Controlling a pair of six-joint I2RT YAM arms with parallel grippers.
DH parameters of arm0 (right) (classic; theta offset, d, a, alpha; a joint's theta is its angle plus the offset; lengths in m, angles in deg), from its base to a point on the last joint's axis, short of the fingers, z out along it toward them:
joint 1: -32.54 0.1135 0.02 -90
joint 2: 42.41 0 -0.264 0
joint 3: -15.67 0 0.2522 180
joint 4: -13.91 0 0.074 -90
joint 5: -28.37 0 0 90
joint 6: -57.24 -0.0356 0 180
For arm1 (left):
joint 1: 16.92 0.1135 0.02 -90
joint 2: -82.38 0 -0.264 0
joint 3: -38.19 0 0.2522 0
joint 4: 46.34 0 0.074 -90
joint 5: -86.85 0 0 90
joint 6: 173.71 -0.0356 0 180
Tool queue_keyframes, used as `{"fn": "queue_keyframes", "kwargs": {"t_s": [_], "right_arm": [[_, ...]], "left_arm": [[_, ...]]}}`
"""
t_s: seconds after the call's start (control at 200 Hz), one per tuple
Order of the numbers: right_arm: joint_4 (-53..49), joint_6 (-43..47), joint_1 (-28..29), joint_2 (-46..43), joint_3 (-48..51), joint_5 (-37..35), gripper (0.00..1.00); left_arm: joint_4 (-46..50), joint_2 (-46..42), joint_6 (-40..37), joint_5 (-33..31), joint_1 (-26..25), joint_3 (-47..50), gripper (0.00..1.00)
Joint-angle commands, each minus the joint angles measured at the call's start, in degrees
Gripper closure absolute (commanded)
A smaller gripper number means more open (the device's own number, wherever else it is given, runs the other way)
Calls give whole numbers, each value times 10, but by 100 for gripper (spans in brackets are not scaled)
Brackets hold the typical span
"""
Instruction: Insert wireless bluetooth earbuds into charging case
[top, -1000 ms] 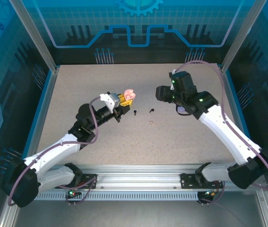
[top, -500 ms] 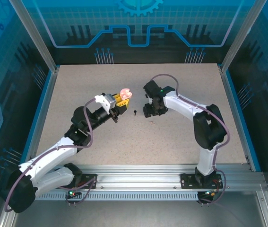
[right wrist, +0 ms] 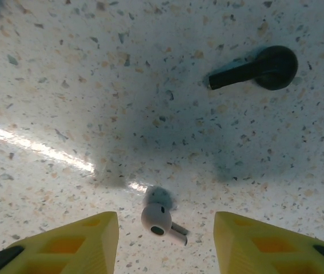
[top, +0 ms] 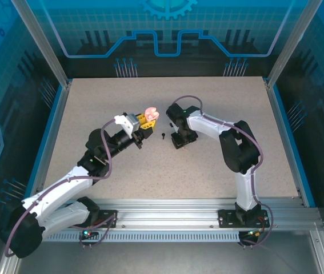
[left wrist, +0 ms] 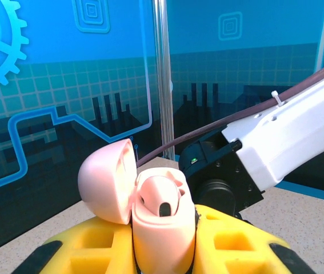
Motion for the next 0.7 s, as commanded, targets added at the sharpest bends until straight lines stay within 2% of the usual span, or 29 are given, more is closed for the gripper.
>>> {"fn": "queue_keyframes", "kwargs": {"t_s": [0.0,0.695], "right_arm": [[-13,9,3,11,0,-5,53],[6,7,-4,31,13,7,62]], "left_arm": [[-6,-4,-11,-3,-2,-5,100],[-3,3,-13,2,-3,-9,100]]}}
